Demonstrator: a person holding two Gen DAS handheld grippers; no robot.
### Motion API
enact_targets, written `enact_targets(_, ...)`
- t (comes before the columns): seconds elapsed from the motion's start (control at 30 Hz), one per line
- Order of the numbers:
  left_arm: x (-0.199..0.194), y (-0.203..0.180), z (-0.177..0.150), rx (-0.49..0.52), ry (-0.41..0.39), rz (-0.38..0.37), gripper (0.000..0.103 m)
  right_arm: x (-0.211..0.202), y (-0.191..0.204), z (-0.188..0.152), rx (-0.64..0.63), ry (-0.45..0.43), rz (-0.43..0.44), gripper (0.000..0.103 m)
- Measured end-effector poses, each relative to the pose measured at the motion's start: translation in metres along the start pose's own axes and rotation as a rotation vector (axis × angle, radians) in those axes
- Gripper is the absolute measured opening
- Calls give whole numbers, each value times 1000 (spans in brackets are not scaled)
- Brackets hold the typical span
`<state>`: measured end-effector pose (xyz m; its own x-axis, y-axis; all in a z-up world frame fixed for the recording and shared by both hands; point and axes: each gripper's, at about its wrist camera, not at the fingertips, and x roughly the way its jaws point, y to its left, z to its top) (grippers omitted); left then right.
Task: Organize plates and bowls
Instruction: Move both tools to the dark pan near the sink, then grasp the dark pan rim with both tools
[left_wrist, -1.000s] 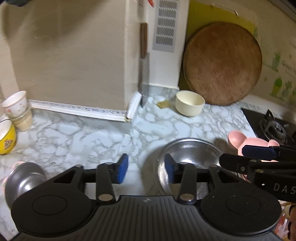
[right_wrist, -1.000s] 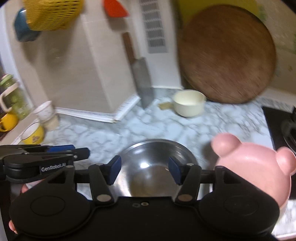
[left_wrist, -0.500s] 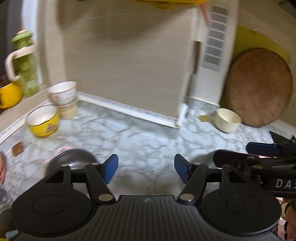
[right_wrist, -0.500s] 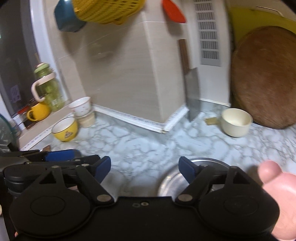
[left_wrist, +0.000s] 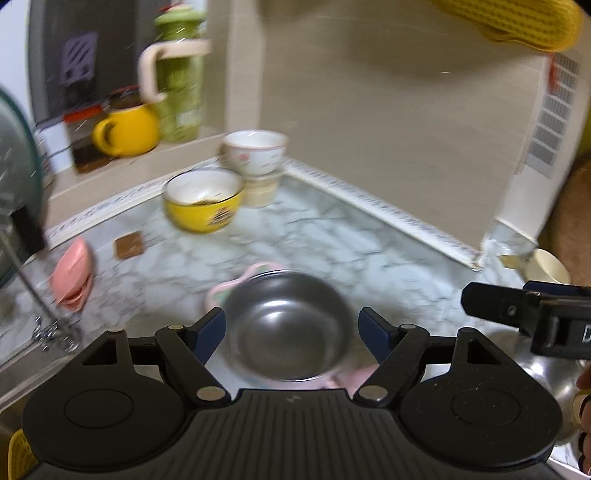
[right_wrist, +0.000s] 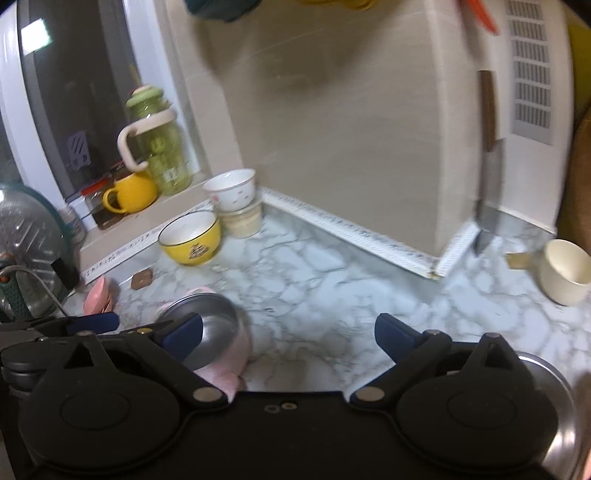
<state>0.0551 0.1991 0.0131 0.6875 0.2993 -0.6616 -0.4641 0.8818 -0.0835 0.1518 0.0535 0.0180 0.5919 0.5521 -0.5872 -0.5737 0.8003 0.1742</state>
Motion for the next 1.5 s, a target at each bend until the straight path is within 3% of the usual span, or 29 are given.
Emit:
enact_targets(0.2,22,26,-1,-56,57,43,79,42,19,11,-38,74,20,100)
enact_targets(0.57,69,50,-10,-161,169,53,79,120,35,17,-66,248,23,92)
enact_targets(1.0,91,54,-14,-202,219,76,78,162,42,5,-100,346,28,60)
enact_targets(1.07,91,54,-15,-206,222,73,63,163,42,4,-98,352,29,51)
enact_targets(1.27,90,54,-13,-206,220,69,33,165,42,5,-98,354,32,25)
enact_targets(1.4,88,49,-13,-182,211,52,20,165,45,5,-121,350,24,10)
enact_targets(1.5,87,45,-12,-169,207,60,18,164,47,4,-136,344,20,8)
